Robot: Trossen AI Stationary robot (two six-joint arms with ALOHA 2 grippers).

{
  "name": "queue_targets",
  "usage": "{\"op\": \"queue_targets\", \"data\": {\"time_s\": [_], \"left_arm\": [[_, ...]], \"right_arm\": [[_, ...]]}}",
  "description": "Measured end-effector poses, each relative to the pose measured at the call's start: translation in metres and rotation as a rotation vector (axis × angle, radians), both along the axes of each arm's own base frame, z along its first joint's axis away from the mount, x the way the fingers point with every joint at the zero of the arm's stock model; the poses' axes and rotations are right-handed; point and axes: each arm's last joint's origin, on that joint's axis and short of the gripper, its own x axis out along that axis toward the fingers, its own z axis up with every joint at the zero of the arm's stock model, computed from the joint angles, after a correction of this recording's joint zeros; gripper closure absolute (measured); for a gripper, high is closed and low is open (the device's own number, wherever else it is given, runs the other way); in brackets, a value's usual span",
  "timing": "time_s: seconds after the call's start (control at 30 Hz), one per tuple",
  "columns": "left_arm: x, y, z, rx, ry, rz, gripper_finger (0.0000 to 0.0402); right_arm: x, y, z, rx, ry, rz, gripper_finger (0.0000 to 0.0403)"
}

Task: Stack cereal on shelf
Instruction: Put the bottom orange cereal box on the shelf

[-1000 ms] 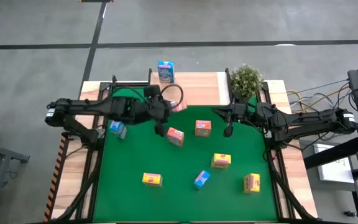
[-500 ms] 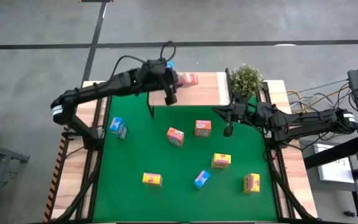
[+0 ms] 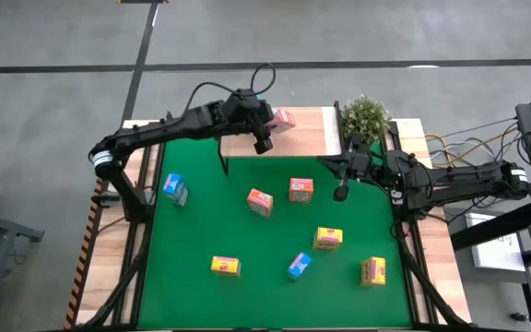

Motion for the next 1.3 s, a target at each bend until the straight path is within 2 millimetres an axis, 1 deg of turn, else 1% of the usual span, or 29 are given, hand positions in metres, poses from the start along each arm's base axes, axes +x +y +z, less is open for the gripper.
{"op": "queue_targets", "data": {"time_s": [0.17,0.4,0.63,0.93,1.13,1.23,1.3], "left_arm": [[0.001,-0.002,0.001,-0.032,-0.021,-0.06,0.0231],[0.001,0.001,0.0,-0.029,-0.017,-0.052,0.0201],[0.0,0.001,0.001,0.01,0.006,-0.079,0.0191],[-0.015,-0.005,0.022,0.087,-0.014,-0.115,0.0191],[-0.031,-0.016,0.041,0.106,-0.04,-0.133,0.0191],[-0.038,-0.03,0.05,0.075,-0.074,-0.175,0.0191],[-0.041,-0.041,0.052,0.039,-0.115,-0.222,0.0193]], "right_arm": [[-0.002,0.0,0.002,-0.003,-0.009,0.0,0.0394],[-0.002,0.0,0.004,-0.018,-0.031,-0.003,0.0394],[-0.003,0.0,0.006,-0.033,-0.04,-0.005,0.0394],[-0.002,0.0,0.005,-0.021,-0.042,-0.003,0.0394],[0.004,-0.002,0.01,0.025,-0.004,-0.004,0.0394],[0.01,-0.003,0.009,0.031,0.067,-0.009,0.0394],[0.014,-0.005,0.009,0.034,0.097,-0.015,0.0394]]}}
